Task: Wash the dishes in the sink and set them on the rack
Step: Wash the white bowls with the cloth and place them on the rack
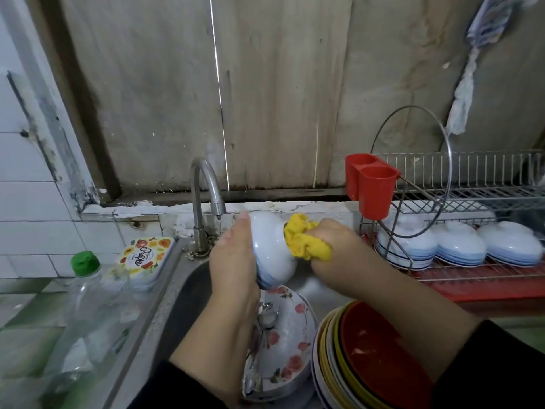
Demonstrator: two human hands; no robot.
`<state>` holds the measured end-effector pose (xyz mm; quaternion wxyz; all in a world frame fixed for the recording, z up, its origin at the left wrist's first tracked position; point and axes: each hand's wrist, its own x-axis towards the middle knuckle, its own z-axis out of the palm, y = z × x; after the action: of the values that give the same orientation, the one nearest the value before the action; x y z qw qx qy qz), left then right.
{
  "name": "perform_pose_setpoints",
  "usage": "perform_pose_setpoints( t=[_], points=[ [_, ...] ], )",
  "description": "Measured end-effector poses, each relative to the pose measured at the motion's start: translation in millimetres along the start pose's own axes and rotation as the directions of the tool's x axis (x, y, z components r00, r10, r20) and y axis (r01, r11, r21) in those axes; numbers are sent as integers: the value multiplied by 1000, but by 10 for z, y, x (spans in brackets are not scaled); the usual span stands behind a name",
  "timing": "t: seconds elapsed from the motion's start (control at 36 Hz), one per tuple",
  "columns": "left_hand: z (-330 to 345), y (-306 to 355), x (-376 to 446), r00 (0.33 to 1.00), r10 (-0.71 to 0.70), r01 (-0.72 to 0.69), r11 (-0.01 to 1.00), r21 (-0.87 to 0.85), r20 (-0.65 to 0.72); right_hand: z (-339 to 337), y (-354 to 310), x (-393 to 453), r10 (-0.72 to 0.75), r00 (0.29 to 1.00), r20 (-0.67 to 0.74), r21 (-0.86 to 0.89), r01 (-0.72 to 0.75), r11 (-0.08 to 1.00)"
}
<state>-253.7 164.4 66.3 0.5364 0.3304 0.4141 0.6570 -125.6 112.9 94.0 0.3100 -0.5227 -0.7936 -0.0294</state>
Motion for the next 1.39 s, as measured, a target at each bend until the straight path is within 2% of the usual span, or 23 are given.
perform_pose_setpoints(
  t=[0.08,0.14,0.22,0.28,0.33,0.39,0.42,0.47,0.5,0.56,0.58,0.64,0.72,0.78,0.86,0.92,0.94,1.0,1.06,1.11,1.19,1.31,1.39],
  points=[
    [33,30,-53,1000,-26,26,1000,-3,18,-27,4,66,154,987,-35,89,-150,985],
    [36,71,-23,1000,-8,7,1000,11,22,-60,-44,68,248,967,65,287,-256,923],
    [4,102,-17,1000,20,-22,998,59,23,-93,-33,32,337,909,246,411,-413,813],
    [-26,95,-53,1000,21,-22,996,82,20,-143,-19,21,434,847,307,492,-532,689],
    [-55,92,-67,999,30,-32,992,125,19,-200,44,58,581,778,239,655,-571,494],
    [-54,116,-77,998,62,-65,979,191,22,-269,23,110,673,716,184,823,-487,294],
    [-45,137,-87,996,79,-84,970,229,30,-274,6,139,665,728,168,872,-424,243],
    [-8,169,-119,993,107,-118,937,329,53,-197,-79,186,570,811,133,859,-382,342],
    [12,175,-131,992,108,-127,918,377,72,-126,-113,200,503,858,103,758,-396,519],
    [40,180,-151,987,94,-139,903,407,128,6,-196,206,290,951,106,285,-309,908],
    [44,185,-155,986,75,-130,904,407,148,49,-213,221,196,973,122,121,-211,970],
    [33,216,-170,986,56,-114,908,404,155,28,-173,302,157,973,166,243,-195,950],
    [23,289,-213,976,111,-186,873,450,188,-56,-89,445,358,900,247,635,-430,642],
    [7,321,-223,966,140,-234,834,500,219,-53,-60,512,463,837,291,627,-533,569],
    [-36,346,-169,962,120,-240,795,557,244,7,-181,521,306,939,159,306,-342,889],
    [-66,362,-137,950,103,-262,771,581,293,39,-275,511,138,987,84,161,-150,976],
    [-73,382,-137,946,97,-271,763,587,310,32,-282,514,126,988,91,193,-142,971],
    [-75,447,-155,948,92,-266,759,595,306,-14,-208,530,237,961,140,429,-275,860],
    [-54,518,-190,956,76,-226,811,540,285,-61,-130,524,385,879,281,733,-455,505],
    [-17,576,-221,972,85,-175,883,436,219,-48,-49,507,429,806,407,877,-477,63],
    [41,587,-256,985,129,-159,941,298,117,93,30,451,462,760,457,889,-368,-274],
    [130,481,-379,979,203,-199,954,222,8,304,-77,315,381,717,584,781,-366,-507],
    [157,377,-380,981,165,-183,963,196,102,250,-68,272,415,734,538,802,-292,-522]
  ],
)
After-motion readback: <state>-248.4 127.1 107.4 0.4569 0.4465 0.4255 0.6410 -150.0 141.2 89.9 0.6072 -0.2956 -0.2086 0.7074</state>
